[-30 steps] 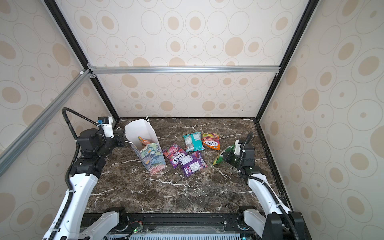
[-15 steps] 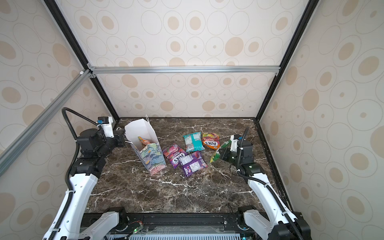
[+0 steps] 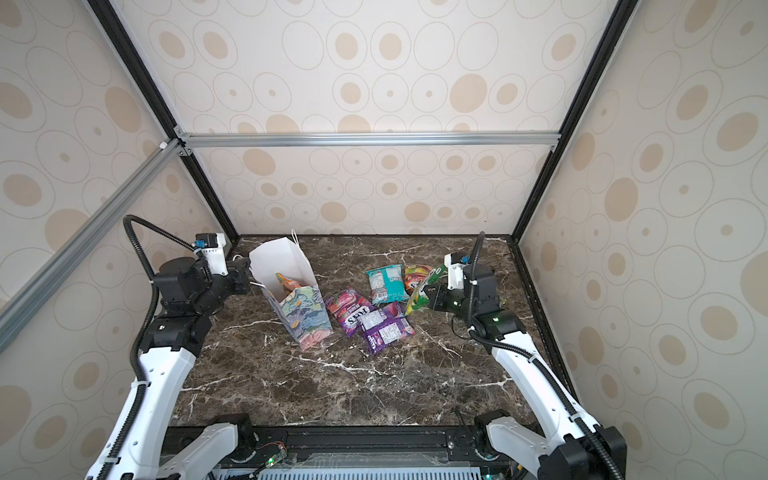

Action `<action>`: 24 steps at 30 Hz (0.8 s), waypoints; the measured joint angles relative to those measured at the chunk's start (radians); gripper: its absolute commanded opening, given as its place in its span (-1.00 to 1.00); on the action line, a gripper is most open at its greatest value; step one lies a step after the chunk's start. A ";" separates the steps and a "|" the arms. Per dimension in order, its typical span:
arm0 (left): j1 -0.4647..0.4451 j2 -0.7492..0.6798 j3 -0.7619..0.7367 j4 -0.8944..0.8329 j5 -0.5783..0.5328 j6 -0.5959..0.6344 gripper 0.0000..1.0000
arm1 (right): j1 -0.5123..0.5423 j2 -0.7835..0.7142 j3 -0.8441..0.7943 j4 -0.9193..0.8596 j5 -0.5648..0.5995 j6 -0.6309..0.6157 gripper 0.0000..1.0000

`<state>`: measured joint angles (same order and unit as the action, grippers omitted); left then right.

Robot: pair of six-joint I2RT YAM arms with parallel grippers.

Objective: Place the snacks into the paper bag
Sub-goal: 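Lift the green packet with the right gripper off the pile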

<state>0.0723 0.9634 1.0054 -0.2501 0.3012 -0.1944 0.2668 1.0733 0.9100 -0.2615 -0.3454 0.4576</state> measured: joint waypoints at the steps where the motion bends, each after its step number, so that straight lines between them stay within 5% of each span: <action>1: 0.000 0.000 0.000 0.000 0.000 0.000 -1.00 | 0.007 0.001 0.006 -0.005 0.002 -0.003 -1.00; 24: 0.000 -0.001 0.000 0.000 0.000 0.000 -1.00 | 0.208 0.115 0.291 -0.103 0.028 -0.117 -1.00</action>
<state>0.0723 0.9623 1.0054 -0.2501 0.3012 -0.1944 0.4744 1.1885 1.2007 -0.3641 -0.3172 0.3401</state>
